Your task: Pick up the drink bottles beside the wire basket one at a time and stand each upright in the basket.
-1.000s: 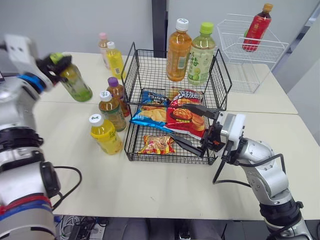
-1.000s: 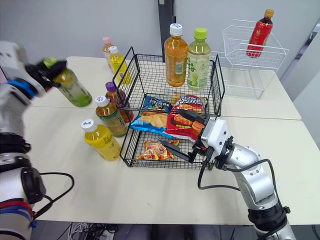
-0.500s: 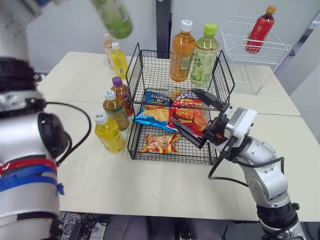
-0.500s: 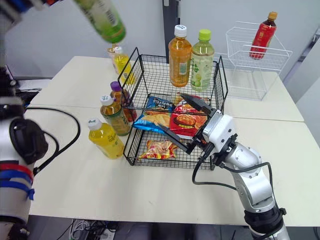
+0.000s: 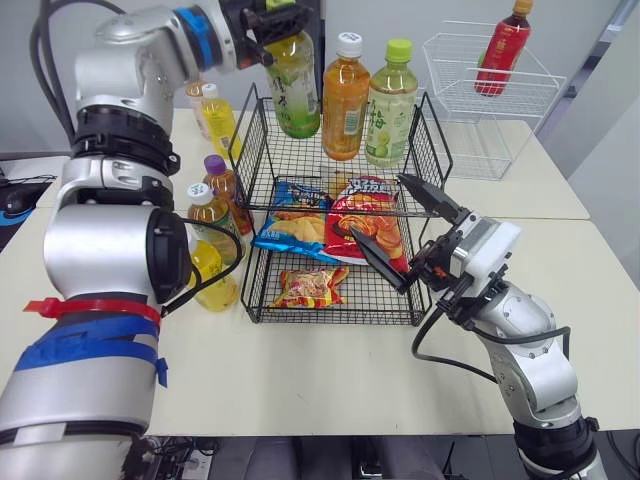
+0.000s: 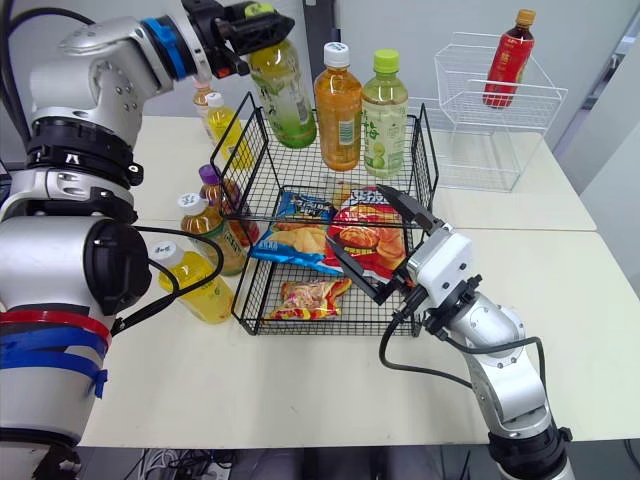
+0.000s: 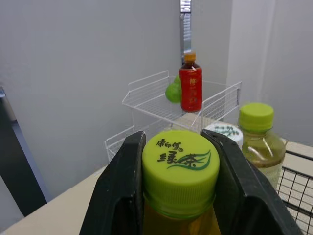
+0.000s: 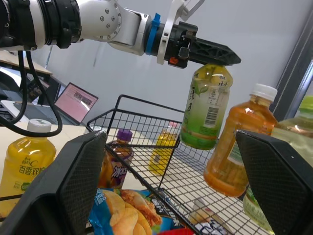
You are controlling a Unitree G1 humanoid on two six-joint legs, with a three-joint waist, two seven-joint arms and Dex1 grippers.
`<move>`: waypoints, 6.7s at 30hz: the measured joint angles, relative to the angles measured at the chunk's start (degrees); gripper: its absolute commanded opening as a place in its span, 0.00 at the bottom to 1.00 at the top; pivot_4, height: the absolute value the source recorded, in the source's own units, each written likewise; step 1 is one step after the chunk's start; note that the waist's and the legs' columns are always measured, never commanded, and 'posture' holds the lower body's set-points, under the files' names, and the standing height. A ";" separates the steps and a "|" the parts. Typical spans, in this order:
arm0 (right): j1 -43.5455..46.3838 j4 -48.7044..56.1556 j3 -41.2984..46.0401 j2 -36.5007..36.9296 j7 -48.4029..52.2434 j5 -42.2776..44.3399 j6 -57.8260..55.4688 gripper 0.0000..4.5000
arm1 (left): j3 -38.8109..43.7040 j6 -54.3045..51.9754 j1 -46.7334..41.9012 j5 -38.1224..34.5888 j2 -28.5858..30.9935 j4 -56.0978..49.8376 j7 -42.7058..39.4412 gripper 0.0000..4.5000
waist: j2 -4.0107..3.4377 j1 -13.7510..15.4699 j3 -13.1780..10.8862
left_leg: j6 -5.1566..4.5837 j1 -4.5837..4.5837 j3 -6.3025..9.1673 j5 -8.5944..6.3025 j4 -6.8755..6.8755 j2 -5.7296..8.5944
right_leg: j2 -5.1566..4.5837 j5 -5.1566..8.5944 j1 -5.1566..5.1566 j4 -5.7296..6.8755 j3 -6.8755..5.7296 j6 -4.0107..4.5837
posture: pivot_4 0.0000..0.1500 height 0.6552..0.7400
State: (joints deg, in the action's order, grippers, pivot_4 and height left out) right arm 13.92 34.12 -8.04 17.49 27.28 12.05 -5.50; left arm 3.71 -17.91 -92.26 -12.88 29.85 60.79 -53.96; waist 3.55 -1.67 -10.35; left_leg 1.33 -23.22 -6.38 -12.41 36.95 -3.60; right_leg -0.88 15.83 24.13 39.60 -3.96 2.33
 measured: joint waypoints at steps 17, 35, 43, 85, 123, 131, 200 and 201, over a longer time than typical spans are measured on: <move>-0.29 1.64 0.05 0.47 -0.20 0.00 -1.55 1.00 | 1.80 7.26 0.37 2.84 -1.09 6.31 1.97 0.99 | 0.01 -0.02 0.01 | 0.00 0.07 -0.02 0.00 0.05 0.01 | 0.00 0.00 -0.01 0.16 0.03 0.00 | 1.00 1.00; 5.40 -8.54 0.05 2.72 11.13 6.72 1.27 1.00 | 19.59 -16.17 41.82 -6.95 20.33 -45.00 4.74 0.99 | 0.04 -0.76 0.05 | 0.10 0.34 -0.06 0.07 0.05 -0.06 | 0.01 0.02 -0.08 0.48 0.18 0.06 | 1.00 1.00; 10.26 -17.86 -0.96 5.66 25.48 12.40 2.48 1.00 | 45.73 -29.58 77.14 -14.00 21.07 -75.16 7.05 0.99 | 0.13 0.05 0.11 | 0.04 0.35 -0.02 0.03 0.03 -0.06 | -0.07 0.02 -0.18 0.37 0.08 0.07 | 1.00 1.00; 2.55 -10.51 -2.20 8.46 23.54 10.80 -4.04 1.00 | 18.37 -24.33 82.86 -22.31 9.91 -85.14 24.60 0.99 | -0.05 1.69 0.09 | -0.21 0.60 0.16 -0.14 -0.19 -0.06 | -0.06 0.13 -0.60 -0.02 -0.13 0.21 | 1.00 1.00; 6.99 -11.49 -0.57 3.80 20.07 11.22 0.26 1.00 | 43.80 -47.47 73.81 -59.38 36.06 -74.54 15.00 0.31 | 0.12 1.53 -0.01 | -0.18 0.33 0.20 -0.10 -0.75 -0.03 | -0.04 0.09 -0.36 -0.59 -0.25 0.14 | 1.00 1.00; 7.49 -12.00 0.75 0.97 15.95 8.24 4.83 1.00 | 30.41 -46.64 45.59 -69.55 39.98 -66.49 20.35 0.31 | 0.31 2.27 -0.06 | -0.12 0.32 0.39 -0.06 -0.65 0.01 | -0.03 0.09 -0.50 -0.58 -0.39 0.15 | 1.00 1.00; 0.84 1.26 2.40 1.34 1.23 0.83 -3.24 1.00 | 9.51 -25.99 30.09 -21.33 2.60 -55.65 2.88 0.99 | 0.01 -0.08 -0.16 | 0.24 0.45 0.17 0.16 0.02 -0.05 | 0.12 0.07 -0.30 0.41 0.09 0.12 | 1.00 1.00; 1.40 0.50 2.33 1.60 2.15 1.62 -3.28 1.00 | 10.74 -27.24 31.38 -22.10 3.00 -57.58 4.66 0.99 | 0.01 0.03 -0.16 | 0.24 0.44 0.17 0.16 0.03 -0.05 | 0.11 0.07 -0.30 0.39 0.08 0.12 | 1.00 1.00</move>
State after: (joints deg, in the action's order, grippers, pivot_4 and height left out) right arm 15.32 34.62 -5.71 19.10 29.43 13.67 -8.78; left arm 14.45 -45.15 -60.88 -34.98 32.85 3.20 -49.29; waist 3.55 -1.65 -10.51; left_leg 1.57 -22.79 -6.21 -12.24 36.98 -3.65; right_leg -0.77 15.90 23.84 39.99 -3.89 2.46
